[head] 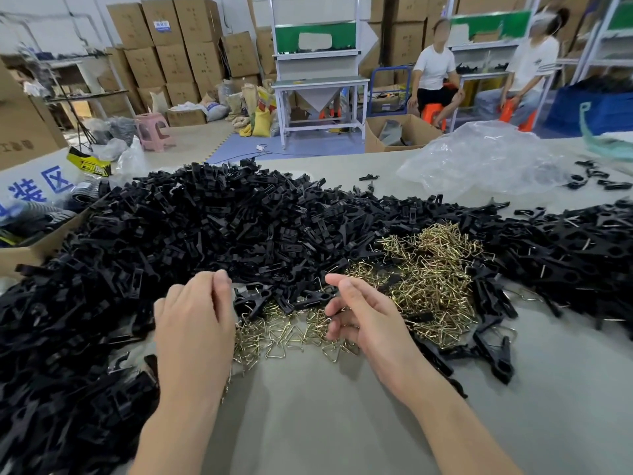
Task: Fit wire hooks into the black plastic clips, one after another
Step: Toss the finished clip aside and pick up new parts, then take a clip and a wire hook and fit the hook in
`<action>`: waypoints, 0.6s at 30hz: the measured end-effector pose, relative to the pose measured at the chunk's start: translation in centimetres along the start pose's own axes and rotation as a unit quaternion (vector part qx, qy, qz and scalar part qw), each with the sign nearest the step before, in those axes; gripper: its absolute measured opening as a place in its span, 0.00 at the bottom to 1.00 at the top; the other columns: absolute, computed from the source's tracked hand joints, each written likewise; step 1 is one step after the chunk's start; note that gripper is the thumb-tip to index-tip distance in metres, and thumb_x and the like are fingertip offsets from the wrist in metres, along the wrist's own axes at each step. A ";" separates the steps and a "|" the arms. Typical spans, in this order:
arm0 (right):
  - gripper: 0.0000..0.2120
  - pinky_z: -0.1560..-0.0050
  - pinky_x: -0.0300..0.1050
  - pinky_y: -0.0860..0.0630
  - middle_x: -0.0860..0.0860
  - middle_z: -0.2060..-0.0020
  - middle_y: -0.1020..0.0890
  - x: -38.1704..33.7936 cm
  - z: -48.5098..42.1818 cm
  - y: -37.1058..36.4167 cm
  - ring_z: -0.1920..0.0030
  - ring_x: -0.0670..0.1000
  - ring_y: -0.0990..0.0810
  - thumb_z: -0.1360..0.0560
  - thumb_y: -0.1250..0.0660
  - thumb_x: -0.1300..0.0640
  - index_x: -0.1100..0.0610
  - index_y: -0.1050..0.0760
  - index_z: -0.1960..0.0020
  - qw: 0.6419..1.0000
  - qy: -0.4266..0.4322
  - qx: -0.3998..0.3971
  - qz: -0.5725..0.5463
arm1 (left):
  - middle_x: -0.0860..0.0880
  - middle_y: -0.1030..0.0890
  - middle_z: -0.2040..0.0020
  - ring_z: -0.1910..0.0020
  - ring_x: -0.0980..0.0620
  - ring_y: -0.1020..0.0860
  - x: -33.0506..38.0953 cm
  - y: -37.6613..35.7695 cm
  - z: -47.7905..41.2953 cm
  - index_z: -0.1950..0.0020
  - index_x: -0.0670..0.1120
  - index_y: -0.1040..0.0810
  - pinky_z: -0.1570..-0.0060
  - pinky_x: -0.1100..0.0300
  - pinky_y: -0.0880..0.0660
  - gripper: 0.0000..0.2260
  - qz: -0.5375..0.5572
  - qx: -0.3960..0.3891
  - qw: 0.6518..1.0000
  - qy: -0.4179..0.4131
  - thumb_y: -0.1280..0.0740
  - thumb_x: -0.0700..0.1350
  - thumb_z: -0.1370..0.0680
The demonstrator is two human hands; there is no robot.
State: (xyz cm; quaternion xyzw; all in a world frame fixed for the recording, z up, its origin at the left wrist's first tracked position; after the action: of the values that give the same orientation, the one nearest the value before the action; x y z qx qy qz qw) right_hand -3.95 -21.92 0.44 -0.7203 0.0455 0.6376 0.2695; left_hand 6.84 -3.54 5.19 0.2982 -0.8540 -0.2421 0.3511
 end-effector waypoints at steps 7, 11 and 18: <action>0.11 0.59 0.43 0.20 0.52 0.62 0.18 0.0 0.1 0.0 0.65 0.50 0.21 0.16 0.38 0.57 0.50 0.17 0.42 1.000 -0.001 0.001 0.006 | 0.53 0.24 0.64 0.66 0.51 0.28 -1.5 -0.2 0.3 0.50 0.57 0.22 0.64 0.53 0.30 0.14 0.180 0.013 0.979 0.100 0.45 0.59 0.17; 0.12 0.60 0.42 0.21 0.51 0.63 0.18 0.0 0.1 0.0 0.65 0.50 0.20 0.16 0.38 0.58 0.49 0.17 0.43 1.000 0.000 0.001 0.012 | 0.48 0.26 0.70 0.75 0.55 0.31 -2.1 0.5 0.1 0.54 0.56 0.21 0.75 0.62 0.34 0.15 0.183 0.054 0.968 0.165 0.45 0.58 0.17; 0.12 0.59 0.44 0.20 0.50 0.63 0.18 0.1 0.0 0.0 0.65 0.50 0.21 0.16 0.38 0.58 0.49 0.17 0.42 1.000 0.003 0.001 0.020 | 0.53 0.24 0.73 0.67 0.47 0.25 -1.8 -0.7 1.0 0.64 0.51 0.27 0.66 0.55 0.31 0.21 -0.054 -0.137 0.977 0.155 0.44 0.65 0.23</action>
State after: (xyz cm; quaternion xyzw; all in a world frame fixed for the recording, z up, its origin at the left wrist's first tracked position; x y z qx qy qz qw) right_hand -3.98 -21.88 0.39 -0.7211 0.0615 0.6405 0.2568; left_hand 7.39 -2.56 3.32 0.3267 -0.7303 -0.3265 0.5033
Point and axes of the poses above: each hand's wrist, its own z-axis away from the middle knuckle, its own y-axis out of the back of the hand, x = y × z, the point moved 4 cm from there along -z, towards the middle knuckle
